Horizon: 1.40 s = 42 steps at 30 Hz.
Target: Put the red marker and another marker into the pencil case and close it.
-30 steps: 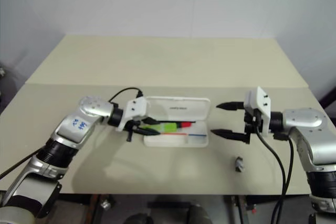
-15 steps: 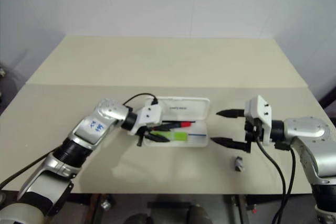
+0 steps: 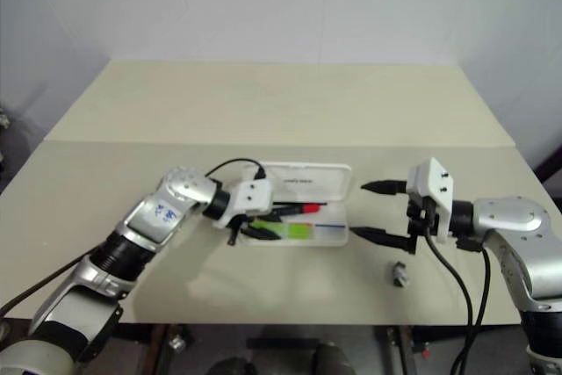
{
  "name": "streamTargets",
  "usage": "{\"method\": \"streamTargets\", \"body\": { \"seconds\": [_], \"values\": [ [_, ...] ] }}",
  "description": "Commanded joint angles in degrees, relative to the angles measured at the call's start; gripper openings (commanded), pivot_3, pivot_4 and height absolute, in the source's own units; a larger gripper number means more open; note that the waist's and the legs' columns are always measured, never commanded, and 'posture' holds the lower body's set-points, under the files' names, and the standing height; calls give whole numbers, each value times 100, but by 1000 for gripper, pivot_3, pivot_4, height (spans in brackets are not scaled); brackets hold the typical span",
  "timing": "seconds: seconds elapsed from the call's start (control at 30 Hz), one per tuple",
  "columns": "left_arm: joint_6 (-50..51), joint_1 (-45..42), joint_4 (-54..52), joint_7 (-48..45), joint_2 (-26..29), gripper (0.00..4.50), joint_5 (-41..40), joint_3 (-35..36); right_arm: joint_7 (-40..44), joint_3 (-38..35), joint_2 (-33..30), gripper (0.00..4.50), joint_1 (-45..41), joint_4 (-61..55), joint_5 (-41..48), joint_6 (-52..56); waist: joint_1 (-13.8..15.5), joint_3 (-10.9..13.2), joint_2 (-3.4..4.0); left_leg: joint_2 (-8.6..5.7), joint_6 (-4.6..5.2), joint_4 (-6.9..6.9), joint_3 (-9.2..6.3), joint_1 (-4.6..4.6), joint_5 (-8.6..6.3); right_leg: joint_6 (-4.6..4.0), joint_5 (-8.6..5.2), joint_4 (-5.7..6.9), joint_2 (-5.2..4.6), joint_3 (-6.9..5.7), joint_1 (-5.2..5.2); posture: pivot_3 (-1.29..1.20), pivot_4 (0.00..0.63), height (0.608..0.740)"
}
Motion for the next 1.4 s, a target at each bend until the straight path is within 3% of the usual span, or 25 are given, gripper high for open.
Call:
{"method": "streamTargets", "body": {
  "seconds": [0.03,0.17,0.2,0.5,0.7,0.97,1.13,1.4],
  "values": [
    [-8,-120,-18,-21,-58,3002,57,-33,-35,-138,28,4500,-44,-175,134,-41,0,0,0,-1,0,0,0,0,0,0,0,2,0,1,0,0,150,740],
    [122,-151,-143,-9,-192,4330,-98,82,-60,-114,46,4500,-81,-165,137,-40,0,0,0,0,0,1,0,1,1,0,0,5,0,1,0,0,150,740],
    [126,-156,-208,-70,-203,4450,-177,122,-61,-109,49,4500,-90,-163,139,-37,0,0,0,-1,0,1,0,1,1,0,0,5,0,1,0,0,150,740],
    [26,-47,-670,-504,31,4450,-1236,1122,185,-93,-146,4500,-112,21,79,37,-10,0,0,2,-2,2,0,2,2,0,0,11,0,1,-1,0,150,740],
    [-406,552,-903,-1161,767,4450,-1972,1929,524,-290,-646,4500,310,399,-209,-170,-16,0,0,5,-2,0,2,5,2,-1,-1,11,0,1,-1,0,150,740],
    [-1106,1329,-796,-1382,1444,4450,-2137,2518,622,-531,-1201,4500,1088,738,-652,-347,-5,0,0,4,1,1,5,10,2,-2,-1,6,-4,1,6,0,150,740],
    [-1125,1455,-909,-1173,1399,4450,-2165,2558,-87,-680,-1242,4500,1552,281,-928,306,-9,0,0,2,0,1,4,17,3,-2,-1,10,-1,2,10,0,150,740],
    [-1244,1601,-828,-1118,1239,4450,-2143,2371,-1926,-1506,-745,4500,2002,-1633,-370,3383,-11,-2,-3,9,-2,1,4,18,3,-2,-1,13,2,8,9,0,150,740]
  ]
}}
